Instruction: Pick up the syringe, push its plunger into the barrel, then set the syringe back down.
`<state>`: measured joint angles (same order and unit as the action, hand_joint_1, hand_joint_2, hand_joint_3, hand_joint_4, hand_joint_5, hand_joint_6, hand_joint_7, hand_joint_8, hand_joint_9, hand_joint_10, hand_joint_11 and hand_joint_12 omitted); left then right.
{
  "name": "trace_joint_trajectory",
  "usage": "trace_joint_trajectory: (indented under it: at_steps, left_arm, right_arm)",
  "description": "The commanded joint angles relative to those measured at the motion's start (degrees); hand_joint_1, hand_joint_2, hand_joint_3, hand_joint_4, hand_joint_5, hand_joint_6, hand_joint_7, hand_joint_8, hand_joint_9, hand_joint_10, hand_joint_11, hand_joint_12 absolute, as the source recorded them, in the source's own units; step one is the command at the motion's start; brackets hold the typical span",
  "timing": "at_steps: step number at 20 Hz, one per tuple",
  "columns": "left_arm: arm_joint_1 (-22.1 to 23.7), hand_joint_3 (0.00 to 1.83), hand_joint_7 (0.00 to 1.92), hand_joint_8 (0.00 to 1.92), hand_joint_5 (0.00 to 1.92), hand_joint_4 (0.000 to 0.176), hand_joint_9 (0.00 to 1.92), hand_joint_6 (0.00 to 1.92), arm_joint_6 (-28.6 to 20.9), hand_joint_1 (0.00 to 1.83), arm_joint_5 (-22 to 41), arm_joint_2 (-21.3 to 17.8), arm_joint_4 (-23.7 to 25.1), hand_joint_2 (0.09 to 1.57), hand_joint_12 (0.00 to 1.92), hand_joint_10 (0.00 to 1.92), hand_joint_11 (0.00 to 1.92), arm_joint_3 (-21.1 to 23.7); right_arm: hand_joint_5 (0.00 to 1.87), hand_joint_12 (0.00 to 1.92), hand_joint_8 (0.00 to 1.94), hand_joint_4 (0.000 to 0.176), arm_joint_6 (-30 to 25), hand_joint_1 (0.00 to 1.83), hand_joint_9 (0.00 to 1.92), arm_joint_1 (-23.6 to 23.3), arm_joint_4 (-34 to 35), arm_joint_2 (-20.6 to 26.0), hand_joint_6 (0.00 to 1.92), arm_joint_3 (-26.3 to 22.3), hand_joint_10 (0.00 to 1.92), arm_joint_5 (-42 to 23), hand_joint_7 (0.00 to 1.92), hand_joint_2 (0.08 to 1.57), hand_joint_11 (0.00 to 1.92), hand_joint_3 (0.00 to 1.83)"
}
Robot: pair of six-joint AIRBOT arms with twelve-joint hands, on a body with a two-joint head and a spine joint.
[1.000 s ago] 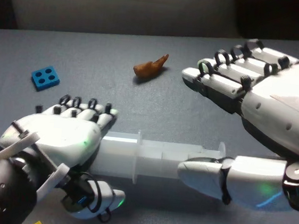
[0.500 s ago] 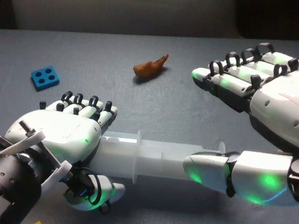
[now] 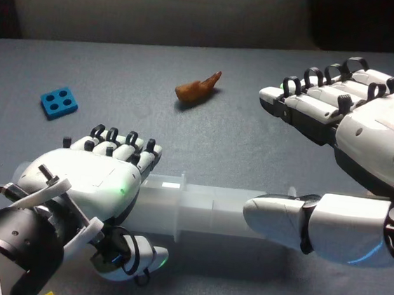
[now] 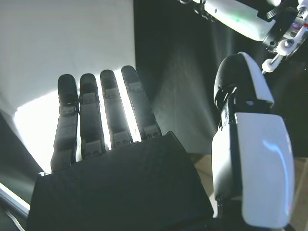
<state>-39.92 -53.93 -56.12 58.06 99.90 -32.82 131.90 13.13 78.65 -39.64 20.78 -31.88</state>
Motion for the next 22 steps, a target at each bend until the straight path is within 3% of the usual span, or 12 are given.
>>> trace_joint_trajectory:
  at_steps: [1, 4, 8, 22]
  left_arm:
    - [0.14, 0.0, 0.0, 0.0, 0.0, 0.0, 0.0, 0.0, -0.03, 0.55, -2.72, 0.28, 4.58, 1.11, 0.0, 0.0, 0.0, -0.41]
    - [-0.59, 0.01, 0.0, 0.0, 0.0, 0.0, 0.0, 0.0, -0.01, 0.47, -1.86, 0.46, 4.91, 1.13, 0.0, 0.0, 0.0, -1.44]
    - [-1.61, 0.0, 0.0, 0.0, 0.0, 0.0, 0.0, 0.0, -0.01, 0.6, -1.24, 0.6, 5.52, 1.09, 0.0, 0.0, 0.0, -2.51]
    - [-3.73, 0.0, 0.0, 0.0, 0.0, 0.0, 0.0, 0.0, -0.01, 0.52, 1.33, 5.2, 7.56, 1.12, 0.0, 0.0, 0.0, -7.27]
  right_arm:
    - [0.1, 0.48, 0.0, 0.0, -0.72, 0.05, 0.11, -0.3, -3.02, 0.34, 0.0, -0.01, 0.0, -1.71, 0.09, 1.09, 0.0, 0.0]
    - [0.1, 0.49, 0.0, 0.0, -1.34, 0.06, 0.12, -0.04, -3.02, 0.36, 0.0, 0.01, 0.0, -1.69, 0.1, 1.08, 0.0, 0.0]
    - [0.11, 0.48, 0.0, 0.0, -1.51, 0.06, 0.12, 0.0, -3.02, 0.38, 0.0, 0.02, 0.0, -1.63, 0.1, 1.08, 0.0, 0.0]
    - [0.14, 0.59, 0.0, 0.0, -1.99, 0.08, 0.15, 0.12, -3.02, 0.39, 0.0, 0.03, 0.0, -1.42, 0.13, 1.08, 0.0, 0.0]
